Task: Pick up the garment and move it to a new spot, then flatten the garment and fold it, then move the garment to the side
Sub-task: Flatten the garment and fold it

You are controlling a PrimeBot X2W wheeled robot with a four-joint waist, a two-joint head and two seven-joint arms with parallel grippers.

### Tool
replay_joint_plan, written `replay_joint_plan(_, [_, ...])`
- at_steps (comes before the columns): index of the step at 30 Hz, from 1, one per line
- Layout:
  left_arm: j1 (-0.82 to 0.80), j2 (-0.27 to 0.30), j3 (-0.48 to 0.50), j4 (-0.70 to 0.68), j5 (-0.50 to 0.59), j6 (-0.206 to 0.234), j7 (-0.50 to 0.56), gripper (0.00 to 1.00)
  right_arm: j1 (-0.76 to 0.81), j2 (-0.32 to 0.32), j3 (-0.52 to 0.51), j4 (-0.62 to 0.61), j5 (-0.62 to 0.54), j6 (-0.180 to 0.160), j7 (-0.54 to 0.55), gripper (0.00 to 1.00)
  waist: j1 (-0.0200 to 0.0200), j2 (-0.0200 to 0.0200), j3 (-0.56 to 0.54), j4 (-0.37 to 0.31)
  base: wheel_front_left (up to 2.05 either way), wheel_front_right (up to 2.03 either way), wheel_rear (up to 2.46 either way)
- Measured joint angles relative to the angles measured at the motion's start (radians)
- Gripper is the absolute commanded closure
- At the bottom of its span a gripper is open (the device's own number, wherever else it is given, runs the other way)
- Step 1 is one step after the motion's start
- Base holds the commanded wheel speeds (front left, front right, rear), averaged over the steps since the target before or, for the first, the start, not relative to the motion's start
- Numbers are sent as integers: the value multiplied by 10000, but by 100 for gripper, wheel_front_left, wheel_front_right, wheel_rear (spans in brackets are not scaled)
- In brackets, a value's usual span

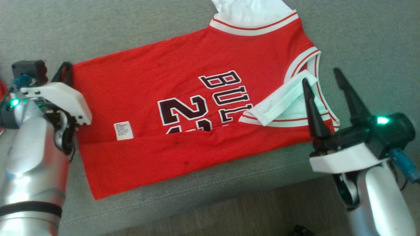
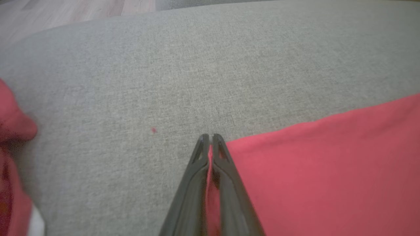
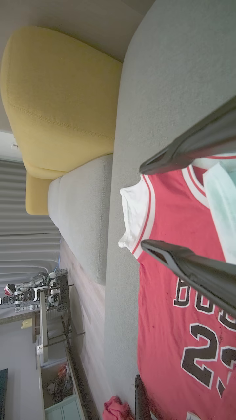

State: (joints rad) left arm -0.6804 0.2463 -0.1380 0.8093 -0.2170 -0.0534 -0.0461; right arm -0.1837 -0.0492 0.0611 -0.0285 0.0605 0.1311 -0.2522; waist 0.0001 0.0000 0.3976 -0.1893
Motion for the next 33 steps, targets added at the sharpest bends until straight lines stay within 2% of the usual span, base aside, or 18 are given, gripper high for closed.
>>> replay_joint_plan(5, [170,-362,-119,-63,-151,-17,-690,100,-470,-2,-257,88,-295,0,65,0,0,0,-174,278,0,0,0])
replay_joint_plan(9, [654,-811,-186,-635,-295,-86,-1402,100,-1086,-6,-272,510,-663,0,876,0,0,0,-357,578,0,0,0])
replay_joint_plan(14, [1002,-1187,-370,-1726,-403,-121,-1860,100,-2819,-23,-617,1678,-531,0,2090,0,0,0,-500,1001,0,0,0])
replay_joint_plan(19, [1492,-1570,-700,-2752,-479,-207,-1948,100,-4319,-107,-1312,3576,-384,0,3116,0,0,0,-513,1560,0,0,0])
replay_joint_plan(21, [1702,-1620,-874,-3049,-499,-276,-1990,100,-4830,-410,-1536,4391,-477,0,3348,0,0,0,-464,1784,0,0,0])
replay_joint_plan(22, [1829,-1691,-1104,-3335,-502,-357,-1992,100,-5386,-640,-2094,5156,-412,0,3572,0,0,0,-356,1986,0,0,0])
replay_joint_plan(27, [1781,-1950,-1693,-4036,-686,-362,-1891,100,-6857,-1482,-2909,6656,-744,0,3754,0,0,0,103,2536,0,0,0])
replay_joint_plan(33, [1557,-2031,-2330,-4378,-769,-433,-1755,100,-8317,-1956,-3306,8268,-1076,0,3756,0,0,0,730,3157,0,0,0])
